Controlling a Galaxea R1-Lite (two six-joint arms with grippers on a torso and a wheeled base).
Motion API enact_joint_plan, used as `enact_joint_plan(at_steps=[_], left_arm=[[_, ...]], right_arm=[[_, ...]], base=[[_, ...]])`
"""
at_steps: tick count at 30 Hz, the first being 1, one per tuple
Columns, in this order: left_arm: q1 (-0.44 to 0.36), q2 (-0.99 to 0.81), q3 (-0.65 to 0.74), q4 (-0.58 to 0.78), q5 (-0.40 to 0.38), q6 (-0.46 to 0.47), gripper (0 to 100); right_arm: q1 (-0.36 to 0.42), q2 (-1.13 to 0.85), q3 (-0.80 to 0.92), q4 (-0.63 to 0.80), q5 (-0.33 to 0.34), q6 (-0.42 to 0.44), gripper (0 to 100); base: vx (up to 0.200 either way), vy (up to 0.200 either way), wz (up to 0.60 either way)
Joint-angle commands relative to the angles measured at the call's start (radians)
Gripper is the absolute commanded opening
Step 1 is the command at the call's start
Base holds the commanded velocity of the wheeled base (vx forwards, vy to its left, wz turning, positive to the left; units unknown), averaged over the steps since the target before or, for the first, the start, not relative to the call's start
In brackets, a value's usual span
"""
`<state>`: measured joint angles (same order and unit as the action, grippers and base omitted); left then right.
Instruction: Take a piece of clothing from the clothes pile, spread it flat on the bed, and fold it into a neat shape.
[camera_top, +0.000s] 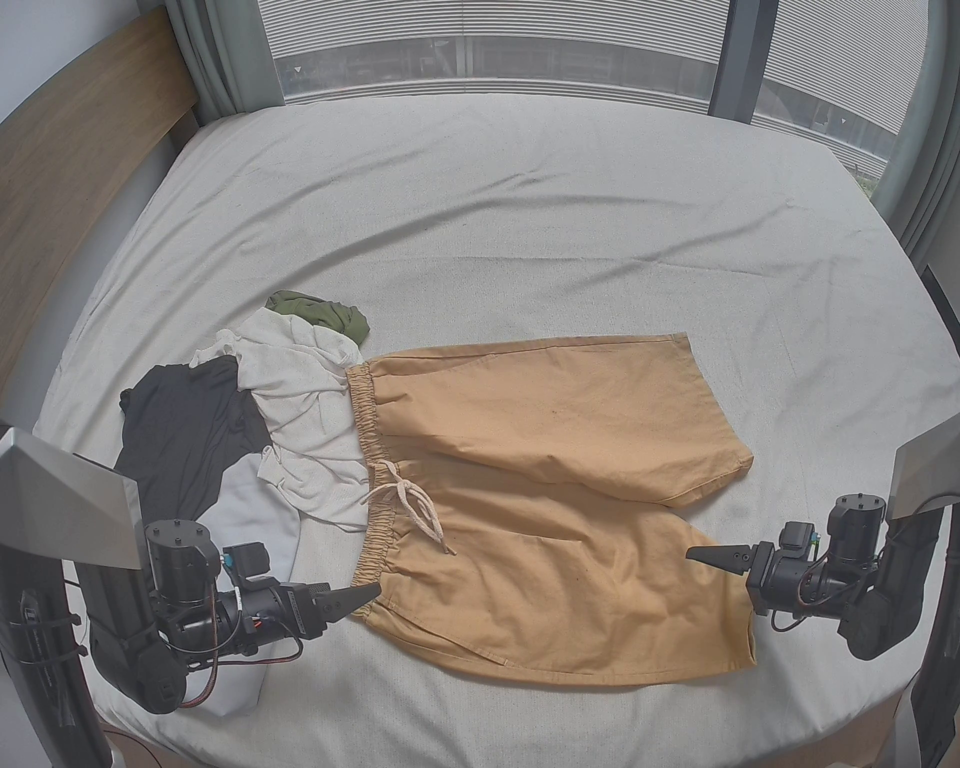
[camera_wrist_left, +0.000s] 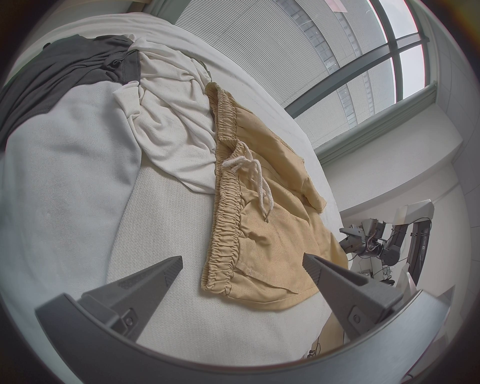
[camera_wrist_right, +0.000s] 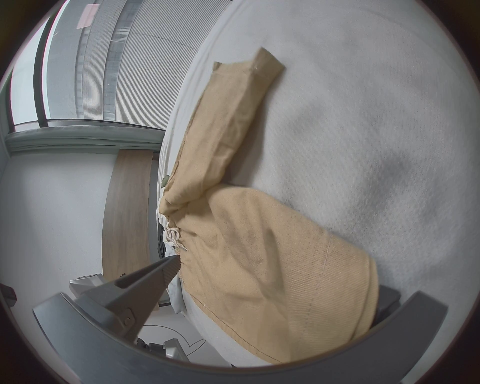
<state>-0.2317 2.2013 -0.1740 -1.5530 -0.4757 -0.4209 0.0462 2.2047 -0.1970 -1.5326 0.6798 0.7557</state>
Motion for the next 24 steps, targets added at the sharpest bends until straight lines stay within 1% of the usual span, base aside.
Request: enact_joint_plan(at_steps=[1, 4, 6, 12, 17, 24], left_arm=[[0.002, 0.011, -0.005, -0.001, 0.000, -0.001, 100], [0.002, 0.009, -0.005, -0.001, 0.000, -0.001, 100], [0.003, 0.009, -0.005, -0.001, 0.000, -0.001, 100], [0.003, 0.008, -0.005, -0.001, 0.000, -0.001, 100], [0.002, 0.006, -0.007, -0.001, 0.000, 0.001, 100], [-0.001, 0.011, -0.007, -0.001, 0.000, -0.001, 100]], right_arm=[[0.027, -0.138, 0.031, 0.005, 0.004, -0.001, 0], [0.060, -0.189, 0.051, 0.006, 0.003, -0.001, 0], [0.095, -0.227, 0.064, 0.006, 0.003, -0.003, 0], [0.161, -0.241, 0.068, 0.008, 0.001, -0.009, 0], [0.210, -0.157, 0.019, 0.006, 0.000, -0.013, 0], [0.288, -0.028, -0.068, 0.006, 0.000, -0.062, 0]], base=[[0.000, 0.000, 0.00], [0.000, 0.000, 0.00], [0.000, 0.000, 0.00], [0.000, 0.000, 0.00], [0.000, 0.000, 0.00], [0.000, 0.000, 0.00]])
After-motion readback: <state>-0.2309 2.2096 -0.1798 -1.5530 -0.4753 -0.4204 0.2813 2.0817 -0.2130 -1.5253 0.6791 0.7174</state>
